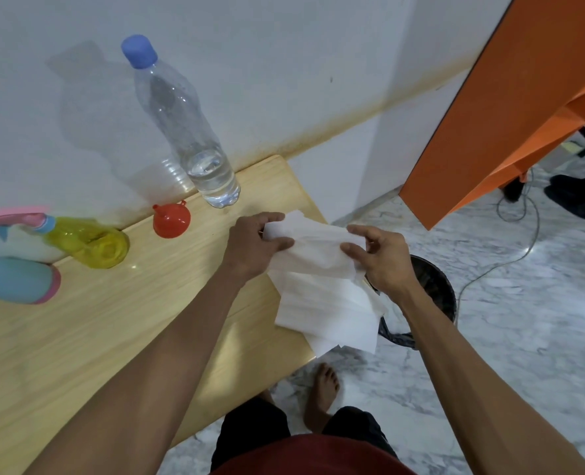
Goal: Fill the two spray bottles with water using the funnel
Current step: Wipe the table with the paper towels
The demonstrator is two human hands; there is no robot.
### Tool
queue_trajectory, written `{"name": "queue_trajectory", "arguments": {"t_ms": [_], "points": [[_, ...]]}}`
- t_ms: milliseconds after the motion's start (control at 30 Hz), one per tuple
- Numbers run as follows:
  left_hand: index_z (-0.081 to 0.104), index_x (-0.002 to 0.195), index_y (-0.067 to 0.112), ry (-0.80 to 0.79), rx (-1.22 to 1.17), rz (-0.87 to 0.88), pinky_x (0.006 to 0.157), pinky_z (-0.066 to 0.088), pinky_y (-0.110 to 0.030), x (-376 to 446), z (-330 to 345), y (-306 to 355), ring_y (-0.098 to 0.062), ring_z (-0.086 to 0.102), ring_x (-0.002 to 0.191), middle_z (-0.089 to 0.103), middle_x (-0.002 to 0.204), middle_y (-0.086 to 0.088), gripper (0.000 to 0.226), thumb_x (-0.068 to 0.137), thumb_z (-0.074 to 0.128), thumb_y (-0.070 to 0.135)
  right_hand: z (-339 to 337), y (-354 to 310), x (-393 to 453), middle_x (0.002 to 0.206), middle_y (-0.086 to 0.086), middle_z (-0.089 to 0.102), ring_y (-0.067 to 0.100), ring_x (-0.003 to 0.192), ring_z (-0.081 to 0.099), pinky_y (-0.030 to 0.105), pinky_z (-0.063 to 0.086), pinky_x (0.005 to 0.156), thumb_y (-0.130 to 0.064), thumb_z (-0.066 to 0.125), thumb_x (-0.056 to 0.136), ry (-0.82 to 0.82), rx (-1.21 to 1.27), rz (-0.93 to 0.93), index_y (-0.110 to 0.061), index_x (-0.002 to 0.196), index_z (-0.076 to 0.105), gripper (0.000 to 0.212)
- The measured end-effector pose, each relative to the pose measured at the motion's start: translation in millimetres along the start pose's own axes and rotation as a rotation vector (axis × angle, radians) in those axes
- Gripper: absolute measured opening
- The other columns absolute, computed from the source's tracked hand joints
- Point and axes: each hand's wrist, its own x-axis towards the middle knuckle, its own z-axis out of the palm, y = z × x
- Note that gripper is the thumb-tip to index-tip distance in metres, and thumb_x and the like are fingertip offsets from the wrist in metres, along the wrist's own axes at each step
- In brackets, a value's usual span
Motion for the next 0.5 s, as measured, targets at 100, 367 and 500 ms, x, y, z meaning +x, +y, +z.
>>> {"name": "queue_trajectory", "arguments": {"t_ms": [100, 367, 500], "points": [[0.074, 0.118, 0.014, 0.028, 0.077, 0.031, 0.085, 0.050, -0.012, -4, -6, -2, -0.010, 0.066, 0.095, 0.072, 0.112, -0.004, 0.043, 0.077, 0.087, 0.018, 2, -9, 0, 0.072, 0.001, 0.056, 0.013, 0.062, 0.048, 0.023, 0.041, 0.067, -0.025, 0.078, 0.088, 0.007, -0.129, -0.105, -0.016, 0.106, 0.079, 0.020], [0.079, 0.097, 0.016, 0.121, 0.133, 0.053, 0.080, 0.039, -0.012, -11, -49, -25, -0.009, 0.054, 0.103, 0.057, 0.117, 0.001, 0.020, 0.083, 0.081, 0.030, 32, -26, 3, 0.124, -0.011, 0.065, 0.012, 0.114, 0.060, 0.036, 0.050, 0.096, -0.033, 0.070, 0.094, -0.083, -0.112, -0.143, -0.022, 0.097, 0.076, 0.013], [0.075, 0.094, 0.023, 0.113, -0.005, 0.028, 0.095, 0.045, -0.028, -19, -80, -40, -0.003, 0.057, 0.106, 0.064, 0.122, 0.009, 0.008, 0.088, 0.077, 0.029, 68, -35, -4, 0.072, -0.007, 0.064, 0.020, 0.069, 0.058, 0.038, 0.049, 0.069, -0.029, 0.069, 0.096, -0.101, 0.001, -0.089, -0.029, 0.087, 0.074, 0.010]]}}
